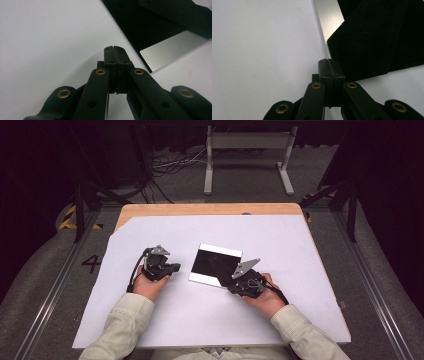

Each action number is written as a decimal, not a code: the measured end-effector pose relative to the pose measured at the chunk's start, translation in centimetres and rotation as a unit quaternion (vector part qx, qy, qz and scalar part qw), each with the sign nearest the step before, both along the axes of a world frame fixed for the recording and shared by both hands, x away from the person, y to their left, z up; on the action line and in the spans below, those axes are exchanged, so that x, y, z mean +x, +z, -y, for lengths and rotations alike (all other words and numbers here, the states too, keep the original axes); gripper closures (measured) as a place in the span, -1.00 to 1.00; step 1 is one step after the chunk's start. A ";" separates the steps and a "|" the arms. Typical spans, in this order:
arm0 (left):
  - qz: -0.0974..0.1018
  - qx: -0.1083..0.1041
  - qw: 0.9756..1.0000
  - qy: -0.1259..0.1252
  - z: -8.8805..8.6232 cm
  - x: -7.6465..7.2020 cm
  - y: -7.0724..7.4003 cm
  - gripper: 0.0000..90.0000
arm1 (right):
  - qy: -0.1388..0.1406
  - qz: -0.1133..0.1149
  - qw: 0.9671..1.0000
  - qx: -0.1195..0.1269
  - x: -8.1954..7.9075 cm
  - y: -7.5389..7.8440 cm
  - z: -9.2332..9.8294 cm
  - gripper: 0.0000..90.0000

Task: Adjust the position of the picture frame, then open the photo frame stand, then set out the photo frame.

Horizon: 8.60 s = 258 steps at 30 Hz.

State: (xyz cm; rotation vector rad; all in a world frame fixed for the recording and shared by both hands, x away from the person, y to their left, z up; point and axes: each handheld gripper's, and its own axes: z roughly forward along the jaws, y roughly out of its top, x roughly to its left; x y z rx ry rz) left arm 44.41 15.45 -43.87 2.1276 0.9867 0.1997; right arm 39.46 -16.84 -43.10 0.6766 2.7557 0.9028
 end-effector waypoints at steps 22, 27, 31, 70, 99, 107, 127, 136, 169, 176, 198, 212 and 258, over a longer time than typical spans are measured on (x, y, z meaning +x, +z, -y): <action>-0.001 -0.002 1.000 0.001 0.1 -0.1 0.1 0.99 | -0.060 0.023 0.998 0.003 2.4 0.0 0.9 1.00; 0.004 -0.006 1.000 -0.001 -0.1 -0.4 0.5 0.97 | -0.063 0.027 0.997 0.025 2.2 0.9 1.6 1.00; 0.007 -0.007 1.000 -0.009 -0.4 -0.6 0.7 0.92 | -0.068 0.039 0.996 0.042 2.1 2.0 2.2 1.00; 0.044 -0.040 0.998 -0.028 -1.5 -1.1 1.0 0.71 | -0.159 -0.048 0.980 0.112 4.4 2.6 7.6 0.57; 0.031 -0.042 0.998 -0.027 -1.3 -0.9 0.7 0.68 | -0.078 -0.074 0.994 0.002 4.5 1.1 3.6 0.74; 0.033 -0.040 0.998 -0.029 -1.4 -0.9 0.7 0.68 | -0.074 -0.074 0.994 -0.023 4.6 1.1 3.1 0.82; 0.030 -0.039 0.998 -0.026 -1.3 -0.9 0.7 0.69 | -0.072 -0.052 0.994 -0.067 4.3 1.4 1.7 0.99; 0.029 -0.041 0.998 -0.026 -1.3 -0.9 0.6 0.68 | -0.073 -0.040 0.996 -0.041 4.2 2.1 2.2 1.00; 0.025 -0.041 0.998 -0.029 -1.3 -0.8 0.5 0.70 | -0.067 0.057 0.994 0.068 3.8 5.1 2.6 1.00; 0.023 -0.041 0.999 -0.028 -1.3 -0.9 0.5 0.69 | -0.066 0.069 0.993 0.076 3.8 5.5 2.5 1.00; 0.028 -0.041 0.999 -0.021 -1.4 -0.8 0.5 0.62 | -0.069 0.065 0.992 0.086 3.8 5.8 2.9 0.96; 0.031 -0.042 0.999 -0.012 -1.7 -0.7 0.6 0.54 | -0.092 0.065 0.986 0.122 3.8 6.7 4.3 0.71; 0.029 -0.043 0.999 -0.008 -1.9 -0.6 0.4 0.49 | -0.163 -0.099 0.964 0.188 10.3 5.3 2.7 -0.25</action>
